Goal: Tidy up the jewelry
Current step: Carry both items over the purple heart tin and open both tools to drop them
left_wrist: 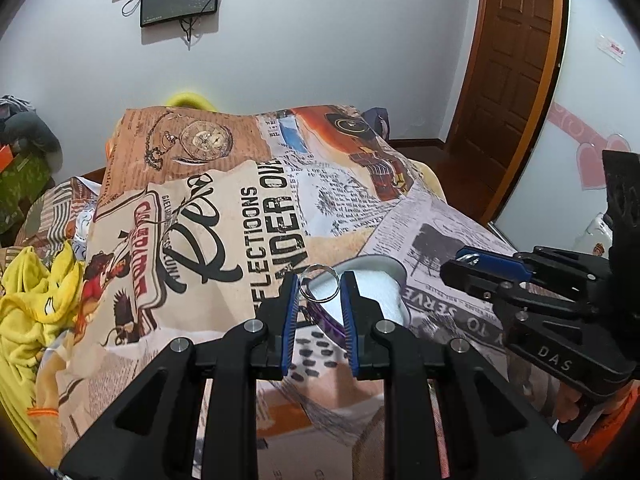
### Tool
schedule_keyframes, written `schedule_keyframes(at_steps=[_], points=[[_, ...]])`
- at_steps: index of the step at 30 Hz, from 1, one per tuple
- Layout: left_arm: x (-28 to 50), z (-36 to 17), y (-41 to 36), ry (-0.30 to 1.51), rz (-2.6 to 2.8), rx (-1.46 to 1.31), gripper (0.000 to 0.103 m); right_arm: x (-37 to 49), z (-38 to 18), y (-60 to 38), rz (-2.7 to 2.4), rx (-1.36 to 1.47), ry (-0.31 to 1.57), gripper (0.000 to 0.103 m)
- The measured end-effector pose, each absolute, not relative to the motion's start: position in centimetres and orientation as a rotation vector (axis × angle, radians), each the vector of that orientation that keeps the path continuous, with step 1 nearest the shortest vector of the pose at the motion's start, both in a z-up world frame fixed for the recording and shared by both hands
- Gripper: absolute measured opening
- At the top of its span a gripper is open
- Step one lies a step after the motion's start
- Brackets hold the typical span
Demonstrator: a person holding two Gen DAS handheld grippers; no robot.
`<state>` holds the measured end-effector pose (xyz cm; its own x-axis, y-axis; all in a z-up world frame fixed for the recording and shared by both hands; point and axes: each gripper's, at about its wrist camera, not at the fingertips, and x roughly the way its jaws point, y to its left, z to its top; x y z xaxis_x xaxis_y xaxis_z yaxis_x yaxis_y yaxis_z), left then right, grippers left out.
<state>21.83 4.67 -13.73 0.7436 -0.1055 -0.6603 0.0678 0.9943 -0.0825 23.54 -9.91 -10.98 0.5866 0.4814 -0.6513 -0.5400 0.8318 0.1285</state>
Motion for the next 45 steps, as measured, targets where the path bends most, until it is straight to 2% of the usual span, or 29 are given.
schedule_keyframes(at_steps=[26, 35, 45], points=[[27.4, -19.1, 3.4, 0.883, -0.214, -0.055, 0.020, 28.4, -14.3, -7.7, 0.648, -0.119, 0.858, 0.018], [27.5, -18.9, 3.8, 0.887, -0.209, -0.068, 0.020, 28.8, -14.8, -7.4, 0.672, -0.112, 0.912, 0.018], [26.0, -17.2, 4.1, 0.859, -0.180, -0.054, 0.020, 27.8, -13.5, -8.0, 0.647, -0.118, 0.881, 0.021]])
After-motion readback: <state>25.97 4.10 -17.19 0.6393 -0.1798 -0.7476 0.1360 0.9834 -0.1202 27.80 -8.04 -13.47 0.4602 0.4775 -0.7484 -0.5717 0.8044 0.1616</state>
